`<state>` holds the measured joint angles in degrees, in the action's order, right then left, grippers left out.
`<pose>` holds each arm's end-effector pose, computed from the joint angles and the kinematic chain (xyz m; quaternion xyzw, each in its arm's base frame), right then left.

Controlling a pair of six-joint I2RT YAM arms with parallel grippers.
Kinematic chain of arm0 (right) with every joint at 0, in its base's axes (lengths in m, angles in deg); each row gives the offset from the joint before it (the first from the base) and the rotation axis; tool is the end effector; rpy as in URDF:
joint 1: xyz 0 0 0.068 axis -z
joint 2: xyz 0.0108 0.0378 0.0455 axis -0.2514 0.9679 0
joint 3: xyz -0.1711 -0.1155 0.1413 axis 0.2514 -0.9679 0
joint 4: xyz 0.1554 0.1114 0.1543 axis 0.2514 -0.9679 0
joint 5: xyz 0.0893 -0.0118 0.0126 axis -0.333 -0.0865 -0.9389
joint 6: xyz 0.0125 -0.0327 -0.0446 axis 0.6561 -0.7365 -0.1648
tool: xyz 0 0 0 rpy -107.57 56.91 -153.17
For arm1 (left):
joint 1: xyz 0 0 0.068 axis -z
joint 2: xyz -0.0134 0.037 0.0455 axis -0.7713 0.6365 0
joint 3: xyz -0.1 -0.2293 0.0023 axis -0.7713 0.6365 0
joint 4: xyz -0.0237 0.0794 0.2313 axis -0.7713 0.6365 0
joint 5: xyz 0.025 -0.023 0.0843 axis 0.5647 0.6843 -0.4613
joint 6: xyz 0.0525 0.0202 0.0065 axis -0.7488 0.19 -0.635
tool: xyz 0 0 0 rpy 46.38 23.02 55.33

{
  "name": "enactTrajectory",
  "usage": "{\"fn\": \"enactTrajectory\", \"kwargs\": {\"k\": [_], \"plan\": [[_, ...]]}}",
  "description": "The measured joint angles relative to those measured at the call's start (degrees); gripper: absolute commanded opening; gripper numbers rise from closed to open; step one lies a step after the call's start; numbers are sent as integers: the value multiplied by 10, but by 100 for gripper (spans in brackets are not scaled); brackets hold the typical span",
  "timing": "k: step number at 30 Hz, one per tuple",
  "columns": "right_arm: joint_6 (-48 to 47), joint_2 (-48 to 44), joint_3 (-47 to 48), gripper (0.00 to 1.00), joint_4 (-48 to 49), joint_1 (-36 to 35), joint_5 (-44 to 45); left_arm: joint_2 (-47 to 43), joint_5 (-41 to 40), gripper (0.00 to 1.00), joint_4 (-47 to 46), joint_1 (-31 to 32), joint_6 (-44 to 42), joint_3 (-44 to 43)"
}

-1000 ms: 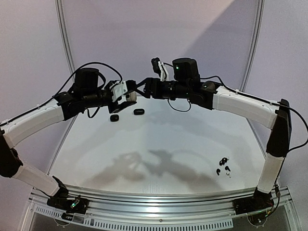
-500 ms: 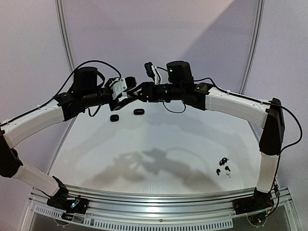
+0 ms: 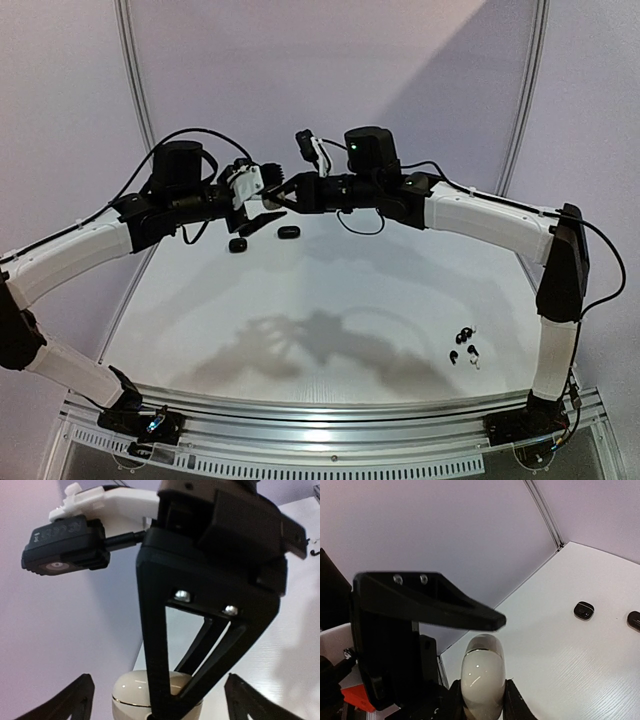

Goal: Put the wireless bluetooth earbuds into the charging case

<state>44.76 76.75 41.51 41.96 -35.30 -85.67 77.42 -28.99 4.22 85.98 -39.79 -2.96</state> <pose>0.2807 0.3582 0.3329 -0.2560 0.7349 0.5178 0.3552 0.2486 -0.1902 0.3351 0.5781 0.5477 -0.0514 0.6027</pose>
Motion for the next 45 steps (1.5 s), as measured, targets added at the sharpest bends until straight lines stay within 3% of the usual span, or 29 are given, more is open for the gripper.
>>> {"fn": "enactTrajectory", "kwargs": {"k": [4,8,13,18,24,27,37,45], "plan": [[-40,0,0,0,-38,0,-2,-10,28,99,49,0,0,-5],[-118,-16,-10,0,-97,-1,-2,-10,93,99,163,-15,-2,-38],[-266,-73,-30,0,-180,-2,-23,-17,188,84,280,-30,0,-65],[-428,-124,-25,0,-252,-26,1,-23,259,78,293,-37,46,-65],[-561,-136,8,0,-320,-60,15,-23,347,60,276,-43,84,-64],[-589,-135,27,0,-346,-61,30,-23,379,52,269,-43,86,-64],[-617,-129,55,0,-364,-70,68,-11,407,56,246,-32,90,-64],[-617,-120,56,0,-365,-74,70,-4,390,38,205,-25,121,-64]]}}
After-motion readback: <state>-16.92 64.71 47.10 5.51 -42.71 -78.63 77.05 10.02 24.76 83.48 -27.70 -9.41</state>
